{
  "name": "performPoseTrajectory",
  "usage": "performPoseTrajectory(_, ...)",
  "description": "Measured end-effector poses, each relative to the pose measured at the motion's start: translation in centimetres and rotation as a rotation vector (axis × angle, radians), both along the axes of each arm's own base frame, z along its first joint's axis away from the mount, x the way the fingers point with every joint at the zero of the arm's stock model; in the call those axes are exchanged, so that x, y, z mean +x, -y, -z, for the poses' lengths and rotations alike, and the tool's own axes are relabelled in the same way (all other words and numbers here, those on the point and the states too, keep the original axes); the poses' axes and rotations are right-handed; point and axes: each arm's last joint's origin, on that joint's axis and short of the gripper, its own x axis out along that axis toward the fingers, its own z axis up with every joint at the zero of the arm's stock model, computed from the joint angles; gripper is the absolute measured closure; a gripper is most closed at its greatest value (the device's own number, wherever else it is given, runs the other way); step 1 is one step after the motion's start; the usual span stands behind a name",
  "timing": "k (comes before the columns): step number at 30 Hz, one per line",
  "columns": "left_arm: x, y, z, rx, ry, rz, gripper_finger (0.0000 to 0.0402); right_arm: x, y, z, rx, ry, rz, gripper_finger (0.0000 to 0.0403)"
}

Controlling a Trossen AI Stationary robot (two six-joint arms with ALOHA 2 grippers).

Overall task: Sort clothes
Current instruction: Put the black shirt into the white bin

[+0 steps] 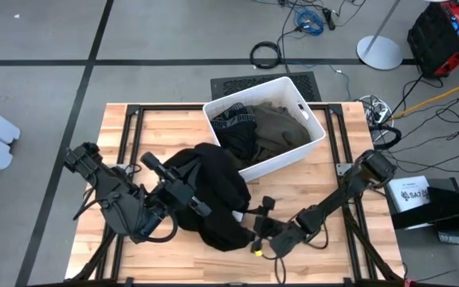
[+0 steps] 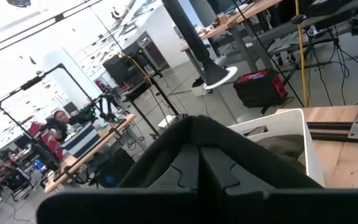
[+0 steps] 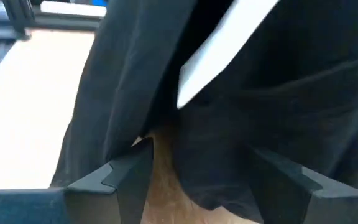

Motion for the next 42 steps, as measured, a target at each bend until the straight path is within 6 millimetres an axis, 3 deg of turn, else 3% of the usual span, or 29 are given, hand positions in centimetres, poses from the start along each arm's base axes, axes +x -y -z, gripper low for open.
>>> performPoseTrajectory(6, 0.0, 0.0, 0.0, 0.000, 0.000, -0.001, 0.0402, 1.9, 0.8, 1.6, -0.012, -0.133, 0.112, 0.0193)
performPoseTrajectory(9, 0.0, 0.0, 0.0, 0.000, 0.000, 0.000, 0.0402, 2.0, 1.7, 1.8, -0.051, -0.207, 0.159, 0.0258)
performPoseTrajectory(12, 0.0, 0.0, 0.0, 0.000, 0.000, 0.001, 0.0402, 1.6, 1.6, 1.5, -0.120, -0.253, 0.143, 0.0364)
performPoseTrajectory(15, 0.0, 0.2, 0.2, 0.009, -0.011, 0.006, 0.0402, 1.2, 0.5, -0.5, -0.167, -0.236, 0.101, 0.0392)
performPoseTrajectory(19, -0.3, 0.6, 0.2, 0.015, -0.018, 0.022, 0.0402, 0.4, -1.2, -5.6, -0.283, -0.233, 0.074, 0.0400)
performPoseTrajectory(30, -2.5, 2.9, -0.1, 0.008, -0.009, 0.118, 0.0402, -4.0, -3.9, -25.1, -0.473, -0.043, 0.081, 0.0402)
performPoseTrajectory(36, -5.0, 3.6, -2.2, -0.054, 0.056, 0.190, 0.0402, -7.0, -3.0, -34.7, -0.457, 0.116, 0.070, 0.0403)
performPoseTrajectory(42, -7.4, 2.7, -5.6, -0.047, 0.047, 0.235, 0.0402, -9.3, -0.6, -41.8, -0.514, 0.263, 0.101, 0.0403)
